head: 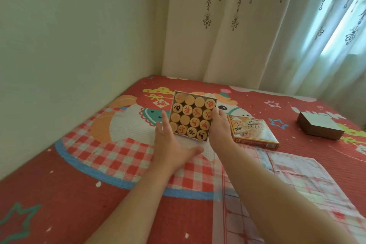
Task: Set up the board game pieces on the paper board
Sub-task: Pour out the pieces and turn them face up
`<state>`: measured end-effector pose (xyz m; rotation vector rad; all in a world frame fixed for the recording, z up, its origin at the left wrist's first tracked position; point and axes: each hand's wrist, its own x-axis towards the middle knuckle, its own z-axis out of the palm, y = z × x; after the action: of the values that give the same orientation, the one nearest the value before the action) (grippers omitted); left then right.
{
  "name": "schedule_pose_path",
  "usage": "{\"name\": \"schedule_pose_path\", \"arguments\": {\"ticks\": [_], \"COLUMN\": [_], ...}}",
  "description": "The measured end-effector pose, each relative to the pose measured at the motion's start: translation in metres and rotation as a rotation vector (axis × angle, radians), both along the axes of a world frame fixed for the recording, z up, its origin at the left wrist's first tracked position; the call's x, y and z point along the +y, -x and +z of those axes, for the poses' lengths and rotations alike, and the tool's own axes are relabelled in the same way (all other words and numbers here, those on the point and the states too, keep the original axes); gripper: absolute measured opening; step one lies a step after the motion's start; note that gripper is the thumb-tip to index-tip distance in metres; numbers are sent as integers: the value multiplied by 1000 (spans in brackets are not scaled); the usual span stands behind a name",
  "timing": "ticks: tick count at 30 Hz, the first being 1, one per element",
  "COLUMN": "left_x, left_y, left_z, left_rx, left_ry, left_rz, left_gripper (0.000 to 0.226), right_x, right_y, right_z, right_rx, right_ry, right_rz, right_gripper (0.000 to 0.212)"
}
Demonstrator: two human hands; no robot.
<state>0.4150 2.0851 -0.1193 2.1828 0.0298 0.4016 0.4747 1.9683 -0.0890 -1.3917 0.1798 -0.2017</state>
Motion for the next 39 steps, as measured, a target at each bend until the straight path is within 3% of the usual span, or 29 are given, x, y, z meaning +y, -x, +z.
{"name": "schedule_pose_path", "arguments": {"ticks": [9,14,17,19,23,29,33,36,39], "left_x": [-13,-12,-12,-12,-11,-5,1,4,4], "left_y": [0,1,-1,-4,-8,-7,-4,-4,-4], "left_z": [0,-1,-5,-8,-13,-10,-6,-4,-2], "left_rx": [-132,-66,0,36,76,-11,-56,-70,-60], "left_ry": [-22,-20,-123,-226,-340,-285,-216,-165,-140], "left_rz": [71,93,100,116,144,226,263,262,250], "left_gripper": [145,137,126,116,96,61,57,45,46], "right_x": [-16,-21,-23,-21,-19,-18,-22,-27,-30], "right_y": [13,16,23,23,21,22,16,13,11], "right_z": [-17,-26,-27,-27,-27,-21,-22,-24,-21], "right_rx": [-228,-270,-303,-304,-273,-293,-296,-300,-285], "right_ry": [167,321,458,538,631,667,718,678,637], "right_rz": [185,273,346,331,314,253,183,170,100], "right_gripper": [18,16,13,24,25,24,6,15,7]}}
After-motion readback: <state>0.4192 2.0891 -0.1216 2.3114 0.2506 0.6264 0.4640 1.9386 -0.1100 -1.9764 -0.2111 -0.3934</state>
